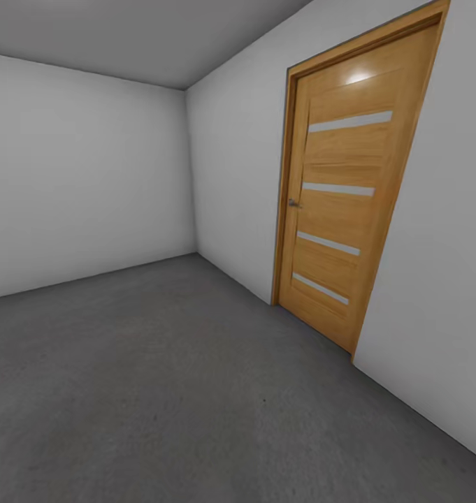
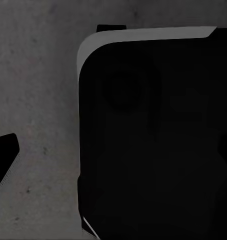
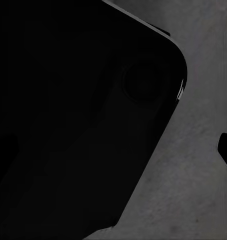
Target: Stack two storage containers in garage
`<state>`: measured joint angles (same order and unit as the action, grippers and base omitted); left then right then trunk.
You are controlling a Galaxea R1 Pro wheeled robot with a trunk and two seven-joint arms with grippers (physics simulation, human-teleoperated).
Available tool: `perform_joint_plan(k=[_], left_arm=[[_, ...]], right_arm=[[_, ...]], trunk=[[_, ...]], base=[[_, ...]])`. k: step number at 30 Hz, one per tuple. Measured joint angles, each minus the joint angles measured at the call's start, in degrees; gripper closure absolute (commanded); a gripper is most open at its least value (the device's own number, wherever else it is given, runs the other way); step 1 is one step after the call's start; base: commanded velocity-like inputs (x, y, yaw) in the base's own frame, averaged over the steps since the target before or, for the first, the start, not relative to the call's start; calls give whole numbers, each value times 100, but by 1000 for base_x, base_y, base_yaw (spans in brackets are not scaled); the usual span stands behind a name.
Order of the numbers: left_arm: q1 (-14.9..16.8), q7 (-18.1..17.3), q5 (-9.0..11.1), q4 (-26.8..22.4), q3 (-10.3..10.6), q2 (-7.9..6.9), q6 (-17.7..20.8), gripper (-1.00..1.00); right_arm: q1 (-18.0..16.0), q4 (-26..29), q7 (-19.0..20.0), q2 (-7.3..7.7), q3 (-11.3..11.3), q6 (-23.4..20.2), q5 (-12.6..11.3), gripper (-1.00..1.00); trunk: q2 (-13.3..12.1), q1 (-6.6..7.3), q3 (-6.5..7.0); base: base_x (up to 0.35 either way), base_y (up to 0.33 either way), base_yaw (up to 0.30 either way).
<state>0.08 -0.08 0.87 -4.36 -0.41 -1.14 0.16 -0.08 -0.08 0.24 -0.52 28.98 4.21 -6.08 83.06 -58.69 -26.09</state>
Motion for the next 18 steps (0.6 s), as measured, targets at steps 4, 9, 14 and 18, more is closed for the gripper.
perform_joint_plan(k=[4,9,14,18], left_arm=[[0,0,0,0,1,4,0,-100],[0,0,0,0,0,6,1,-100],[0,0,0,0,0,8,3,-100],[0,0,0,0,0,9,3,-100]], right_arm=[[0,0,0,0,0,0,0,-100],[0,0,0,0,0,0,0,-100],[0,0,0,0,0,0,0,-100],[0,0,0,0,0,0,0,-100]], trunk=[[0,0,0],[0,0,0],[0,0,0],[0,0,0]], base=[[323,0,0],[323,0,0],[323,0,0],[323,0,0]])
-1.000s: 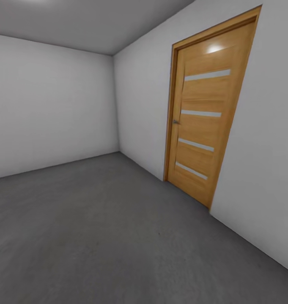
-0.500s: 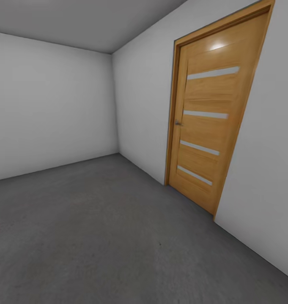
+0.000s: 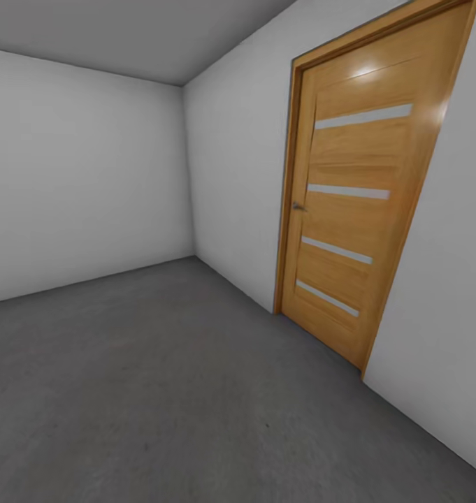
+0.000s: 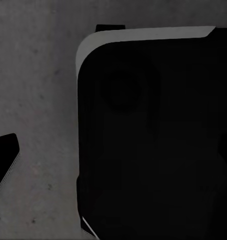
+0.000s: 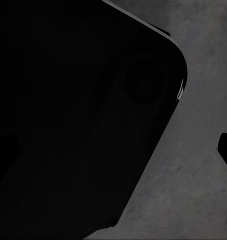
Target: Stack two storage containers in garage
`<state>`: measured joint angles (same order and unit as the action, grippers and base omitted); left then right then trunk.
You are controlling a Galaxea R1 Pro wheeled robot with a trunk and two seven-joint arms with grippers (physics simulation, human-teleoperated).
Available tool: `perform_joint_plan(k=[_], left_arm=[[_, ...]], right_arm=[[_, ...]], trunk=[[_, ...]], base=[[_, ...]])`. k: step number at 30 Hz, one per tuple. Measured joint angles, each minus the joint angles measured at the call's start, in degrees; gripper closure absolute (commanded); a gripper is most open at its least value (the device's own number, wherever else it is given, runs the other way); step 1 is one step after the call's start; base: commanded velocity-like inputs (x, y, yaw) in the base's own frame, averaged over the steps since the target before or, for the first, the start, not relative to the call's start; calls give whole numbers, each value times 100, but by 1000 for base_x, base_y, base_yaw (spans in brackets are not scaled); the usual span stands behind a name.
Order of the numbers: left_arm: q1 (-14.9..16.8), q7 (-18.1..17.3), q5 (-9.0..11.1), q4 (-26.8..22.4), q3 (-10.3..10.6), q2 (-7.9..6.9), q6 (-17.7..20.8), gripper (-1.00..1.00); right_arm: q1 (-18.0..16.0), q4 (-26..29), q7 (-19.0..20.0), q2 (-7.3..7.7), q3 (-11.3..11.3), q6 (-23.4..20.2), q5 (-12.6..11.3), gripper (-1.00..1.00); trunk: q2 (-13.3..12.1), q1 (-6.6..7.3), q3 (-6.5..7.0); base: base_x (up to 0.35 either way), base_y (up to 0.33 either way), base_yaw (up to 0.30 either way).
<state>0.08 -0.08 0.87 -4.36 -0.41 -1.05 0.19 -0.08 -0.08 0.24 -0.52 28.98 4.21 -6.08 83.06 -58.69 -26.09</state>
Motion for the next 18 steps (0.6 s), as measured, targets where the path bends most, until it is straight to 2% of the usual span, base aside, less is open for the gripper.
perform_joint_plan(k=[18], left_arm=[[0,0,0,0,0,-2,1,-100]], right_arm=[[0,0,0,0,0,0,0,-100]], trunk=[[0,0,0]], base=[[323,0,0]])
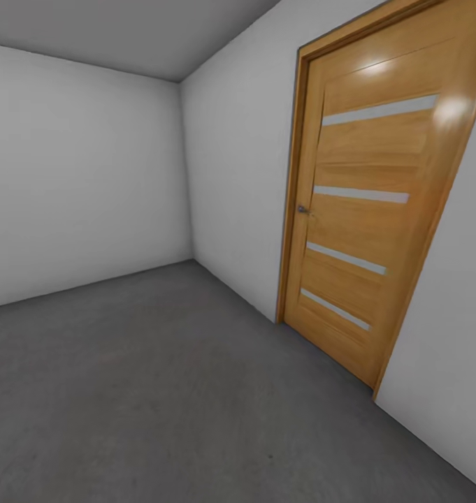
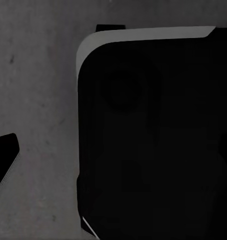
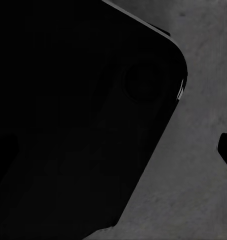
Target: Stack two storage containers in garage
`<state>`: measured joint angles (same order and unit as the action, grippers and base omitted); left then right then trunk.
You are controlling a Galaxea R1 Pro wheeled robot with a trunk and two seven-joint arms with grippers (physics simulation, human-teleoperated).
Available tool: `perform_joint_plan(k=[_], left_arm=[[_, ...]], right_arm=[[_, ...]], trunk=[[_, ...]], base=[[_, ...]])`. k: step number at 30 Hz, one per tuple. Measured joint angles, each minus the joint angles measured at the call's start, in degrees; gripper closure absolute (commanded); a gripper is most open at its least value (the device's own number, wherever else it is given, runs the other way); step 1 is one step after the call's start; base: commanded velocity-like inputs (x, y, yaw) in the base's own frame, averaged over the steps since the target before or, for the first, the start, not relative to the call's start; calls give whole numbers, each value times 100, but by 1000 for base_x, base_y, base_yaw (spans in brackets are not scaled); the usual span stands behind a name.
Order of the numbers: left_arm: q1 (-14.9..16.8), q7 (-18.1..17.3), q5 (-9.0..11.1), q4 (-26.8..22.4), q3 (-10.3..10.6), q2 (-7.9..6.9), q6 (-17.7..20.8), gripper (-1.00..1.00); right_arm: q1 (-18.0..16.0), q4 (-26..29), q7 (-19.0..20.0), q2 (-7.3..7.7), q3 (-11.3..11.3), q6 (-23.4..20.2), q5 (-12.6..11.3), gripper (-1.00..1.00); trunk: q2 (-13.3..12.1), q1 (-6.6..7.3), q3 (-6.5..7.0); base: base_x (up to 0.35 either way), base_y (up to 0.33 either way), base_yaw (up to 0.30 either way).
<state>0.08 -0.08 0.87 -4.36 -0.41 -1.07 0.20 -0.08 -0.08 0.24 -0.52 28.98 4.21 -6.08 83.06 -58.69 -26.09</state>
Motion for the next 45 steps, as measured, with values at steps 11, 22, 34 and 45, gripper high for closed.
perform_joint_plan(k=[11,22,34,45], left_arm=[[0,0,0,0,0,0,2,-100],[0,0,0,0,0,-5,0,-100],[0,0,0,0,0,-7,-1,-100],[0,0,0,0,0,-1,2,-100]], right_arm=[[0,0,0,0,0,0,0,-100],[0,0,0,0,0,0,0,-100],[0,0,0,0,0,0,0,-100],[0,0,0,0,0,0,0,-100]], trunk=[[0,0,0],[0,0,0],[0,0,0],[0,0,0]], base=[[323,0,0],[323,0,0],[323,0,0],[323,0,0]])
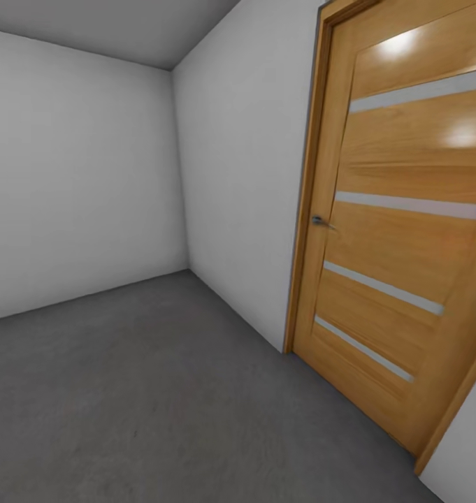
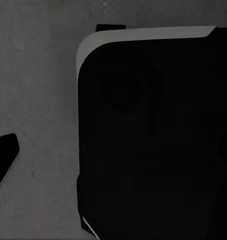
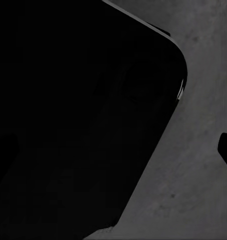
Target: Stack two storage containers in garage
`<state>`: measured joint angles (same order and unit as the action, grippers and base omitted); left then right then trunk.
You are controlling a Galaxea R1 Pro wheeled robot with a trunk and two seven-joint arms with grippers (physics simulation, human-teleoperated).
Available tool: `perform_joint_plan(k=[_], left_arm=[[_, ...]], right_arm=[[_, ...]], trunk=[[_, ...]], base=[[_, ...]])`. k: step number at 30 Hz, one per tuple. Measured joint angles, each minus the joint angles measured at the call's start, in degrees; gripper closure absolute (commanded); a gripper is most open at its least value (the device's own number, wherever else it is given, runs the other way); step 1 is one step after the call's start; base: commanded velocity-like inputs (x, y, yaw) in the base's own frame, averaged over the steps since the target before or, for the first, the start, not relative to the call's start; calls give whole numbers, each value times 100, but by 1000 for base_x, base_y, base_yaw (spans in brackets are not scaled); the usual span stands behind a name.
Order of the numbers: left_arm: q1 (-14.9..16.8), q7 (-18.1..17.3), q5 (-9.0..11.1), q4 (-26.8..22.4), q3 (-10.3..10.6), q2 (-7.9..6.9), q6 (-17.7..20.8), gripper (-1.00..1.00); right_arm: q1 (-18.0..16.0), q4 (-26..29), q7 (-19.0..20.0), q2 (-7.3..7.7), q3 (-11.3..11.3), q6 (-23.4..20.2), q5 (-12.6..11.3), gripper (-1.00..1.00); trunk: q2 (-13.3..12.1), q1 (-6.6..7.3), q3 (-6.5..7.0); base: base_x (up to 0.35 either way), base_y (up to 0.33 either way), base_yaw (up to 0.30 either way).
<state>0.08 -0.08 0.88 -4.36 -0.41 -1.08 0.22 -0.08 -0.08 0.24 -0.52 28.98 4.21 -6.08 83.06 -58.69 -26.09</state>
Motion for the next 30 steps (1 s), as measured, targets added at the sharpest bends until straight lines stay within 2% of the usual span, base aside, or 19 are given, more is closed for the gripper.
perform_joint_plan(k=[30], left_arm=[[0,0,0,0,0,-6,-6,-100]], right_arm=[[0,0,0,0,0,0,0,-100]], trunk=[[0,0,0]], base=[[323,0,0]])
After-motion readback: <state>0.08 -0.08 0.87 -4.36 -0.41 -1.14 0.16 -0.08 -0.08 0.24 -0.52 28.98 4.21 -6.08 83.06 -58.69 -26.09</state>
